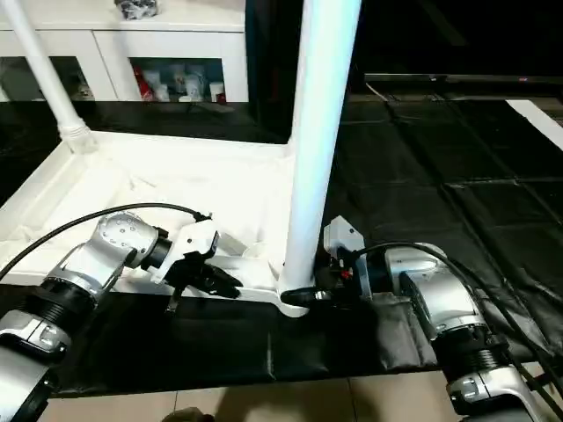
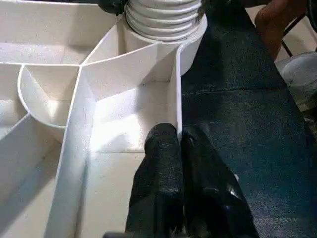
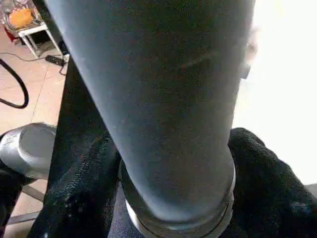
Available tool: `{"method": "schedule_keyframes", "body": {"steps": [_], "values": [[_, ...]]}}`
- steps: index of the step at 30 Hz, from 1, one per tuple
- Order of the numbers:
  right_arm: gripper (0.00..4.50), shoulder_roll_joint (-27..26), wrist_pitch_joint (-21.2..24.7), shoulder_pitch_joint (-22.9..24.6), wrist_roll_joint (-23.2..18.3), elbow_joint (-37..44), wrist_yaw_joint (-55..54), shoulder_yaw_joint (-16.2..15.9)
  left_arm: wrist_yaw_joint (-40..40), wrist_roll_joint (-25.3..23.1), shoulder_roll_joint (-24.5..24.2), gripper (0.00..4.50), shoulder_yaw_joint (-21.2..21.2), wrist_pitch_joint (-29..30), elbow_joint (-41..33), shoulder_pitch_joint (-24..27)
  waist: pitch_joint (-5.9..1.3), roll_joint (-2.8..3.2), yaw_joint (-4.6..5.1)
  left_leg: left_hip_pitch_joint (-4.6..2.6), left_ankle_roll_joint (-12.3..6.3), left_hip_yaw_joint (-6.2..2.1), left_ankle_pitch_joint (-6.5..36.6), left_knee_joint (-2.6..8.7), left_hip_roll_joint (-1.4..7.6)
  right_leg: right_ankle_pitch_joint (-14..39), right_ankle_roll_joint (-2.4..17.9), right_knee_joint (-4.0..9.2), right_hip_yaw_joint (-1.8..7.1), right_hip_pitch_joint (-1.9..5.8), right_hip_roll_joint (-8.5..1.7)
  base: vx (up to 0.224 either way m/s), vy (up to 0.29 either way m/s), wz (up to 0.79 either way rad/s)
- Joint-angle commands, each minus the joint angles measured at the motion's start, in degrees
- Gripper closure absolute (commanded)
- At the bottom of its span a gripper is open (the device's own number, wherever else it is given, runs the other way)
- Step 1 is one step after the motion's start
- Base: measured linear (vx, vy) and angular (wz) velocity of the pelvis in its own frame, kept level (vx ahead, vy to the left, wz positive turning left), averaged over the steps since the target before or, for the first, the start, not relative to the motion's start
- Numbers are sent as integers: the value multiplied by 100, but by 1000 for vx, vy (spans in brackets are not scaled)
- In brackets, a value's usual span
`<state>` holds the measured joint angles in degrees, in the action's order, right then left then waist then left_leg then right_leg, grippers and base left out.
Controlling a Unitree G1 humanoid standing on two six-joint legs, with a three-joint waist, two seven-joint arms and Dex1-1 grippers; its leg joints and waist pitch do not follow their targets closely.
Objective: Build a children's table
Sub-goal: Rotate leg to tighten
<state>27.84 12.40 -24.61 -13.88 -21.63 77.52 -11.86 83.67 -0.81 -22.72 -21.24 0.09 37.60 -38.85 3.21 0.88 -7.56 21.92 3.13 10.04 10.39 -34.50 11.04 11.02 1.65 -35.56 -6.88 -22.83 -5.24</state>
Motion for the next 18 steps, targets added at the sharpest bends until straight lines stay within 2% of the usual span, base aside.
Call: {"method": "schedule_keyframes", "body": {"steps": [1,5,8,11,13,14,15,16,17,18], "values": [[171,42,34,-39,-60,-10,124,-92,125,-3,15,450,-75,-86,5,-165,-457,-13,21,-95,-411,-69,743,353,293,508,1336,378,375,348,-432,0,0,0],[173,13,68,15,-82,35,131,-82,76,27,61,450,-37,-43,29,-163,-463,-16,0,-95,-417,-70,703,347,294,466,1335,368,375,347,-430,0,0,0],[173,-173,299,229,-250,270,-134,57,-418,37,261,450,127,343,113,-220,-453,-18,-20,-105,-425,-66,709,345,302,498,1345,376,381,335,-434,0,0,0],[173,-379,500,288,-124,290,-819,179,-945,65,425,450,320,638,102,-296,-429,-34,-12,-104,-313,-71,880,365,285,939,1241,432,370,330,-439,0,0,0],[173,-583,603,312,61,291,-1478,262,-1406,45,545,450,451,955,15,-352,-415,-54,23,-117,-179,-78,1019,384,283,1386,1078,475,375,326,-451,0,0,0],[173,-823,761,303,111,297,-2018,382,-1723,42,648,450,540,1226,-120,-366,-406,-31,31,-123,-148,-81,1045,389,277,1474,1042,488,374,313,-445,0,0,0],[174,-983,871,294,127,305,-2358,465,-1913,44,715,450,595,1403,-213,-371,-392,-44,78,-121,-48,-97,1123,414,280,1653,982,502,374,313,-452,0,0,0],[174,-1074,940,286,119,309,-2529,516,-1995,50,750,450,622,1484,-265,-369,-400,-54,103,-112,-21,-105,1144,417,263,1747,935,519,361,325,-455,0,0,0],[174,-1257,1040,240,141,274,-2879,599,-2157,90,854,450,686,1673,-361,-366,-403,-47,176,-114,5,-103,1149,418,254,1759,896,532,371,320,-446,0,0,0],[174,-1436,1109,194,167,241,-3195,679,-2309,121,966,450,747,1831,-442,-364,-405,-47,197,-112,1,-105,1138,416,254,1703,916,526,371,318,-444,0,0,0]]}}
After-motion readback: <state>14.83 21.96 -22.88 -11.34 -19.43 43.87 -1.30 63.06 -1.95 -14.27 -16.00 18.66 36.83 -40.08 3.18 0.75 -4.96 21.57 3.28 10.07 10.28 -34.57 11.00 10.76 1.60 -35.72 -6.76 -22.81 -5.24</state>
